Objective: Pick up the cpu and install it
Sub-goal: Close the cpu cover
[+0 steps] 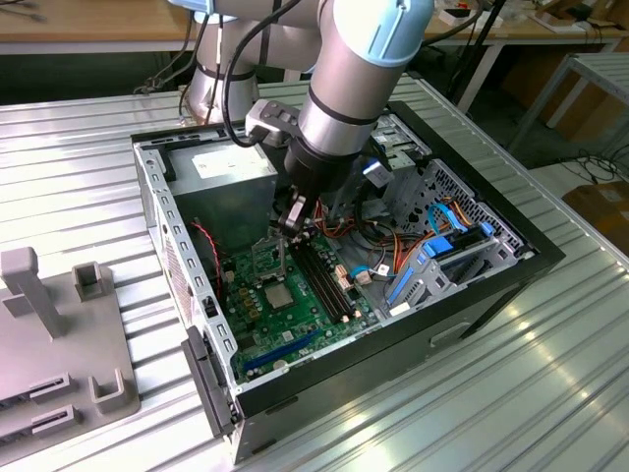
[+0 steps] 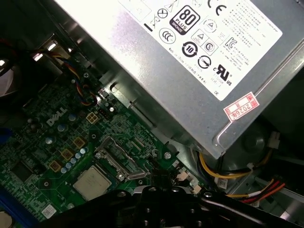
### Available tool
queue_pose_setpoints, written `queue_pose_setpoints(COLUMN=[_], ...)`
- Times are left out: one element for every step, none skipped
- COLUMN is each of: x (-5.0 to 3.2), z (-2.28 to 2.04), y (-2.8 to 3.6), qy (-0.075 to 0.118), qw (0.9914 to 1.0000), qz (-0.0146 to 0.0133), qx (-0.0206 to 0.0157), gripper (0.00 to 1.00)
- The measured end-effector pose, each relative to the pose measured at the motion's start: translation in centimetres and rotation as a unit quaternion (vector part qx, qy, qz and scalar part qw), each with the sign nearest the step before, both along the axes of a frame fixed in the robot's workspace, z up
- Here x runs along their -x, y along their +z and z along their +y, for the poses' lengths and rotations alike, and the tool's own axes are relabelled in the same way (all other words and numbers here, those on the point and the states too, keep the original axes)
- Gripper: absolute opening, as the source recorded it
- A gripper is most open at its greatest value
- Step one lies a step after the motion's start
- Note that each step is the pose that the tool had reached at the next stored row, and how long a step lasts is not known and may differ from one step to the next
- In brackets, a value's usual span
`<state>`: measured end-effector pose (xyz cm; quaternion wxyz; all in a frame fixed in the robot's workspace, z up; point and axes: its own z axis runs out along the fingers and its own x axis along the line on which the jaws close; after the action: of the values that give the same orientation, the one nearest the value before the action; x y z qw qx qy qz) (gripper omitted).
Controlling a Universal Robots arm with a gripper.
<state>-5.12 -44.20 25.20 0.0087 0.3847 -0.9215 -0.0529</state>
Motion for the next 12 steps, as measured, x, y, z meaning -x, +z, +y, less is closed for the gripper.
queue_pose_setpoints(x=[0.01,0.02,0.02,0.03,0.03,0.04,0.04,0.05,0.05,0.06,0.06,0.06], z=[0.0,0.0,0.0,0.0,0.0,0.0,0.0,0.0,0.0,0.0,0.0,0.0], y=[0.03,0.04,0.05,0.07,0.08,0.09,0.1,0.1,0.12,0.13,0.13,0.15], qy=[0.001,0.001,0.002,0.003,0.003,0.004,0.005,0.005,0.007,0.008,0.008,0.01], qw=[1.0,1.0,1.0,1.0,0.99999,0.99999,0.99999,0.99999,0.99998,0.99997,0.99997,0.99995], qz=[0.0,0.0,0.0,0.0,0.0,0.0,0.0,0.0,0.0,0.0,0.0,0.0], qx=[0.0,0.0,0.0,0.0,0.0,0.0,0.0,0.0,0.0,0.0,0.0,0.0], gripper=[0.12,0.12,0.12,0.12,0.12,0.12,0.12,0.12,0.12,0.12,0.12,0.12])
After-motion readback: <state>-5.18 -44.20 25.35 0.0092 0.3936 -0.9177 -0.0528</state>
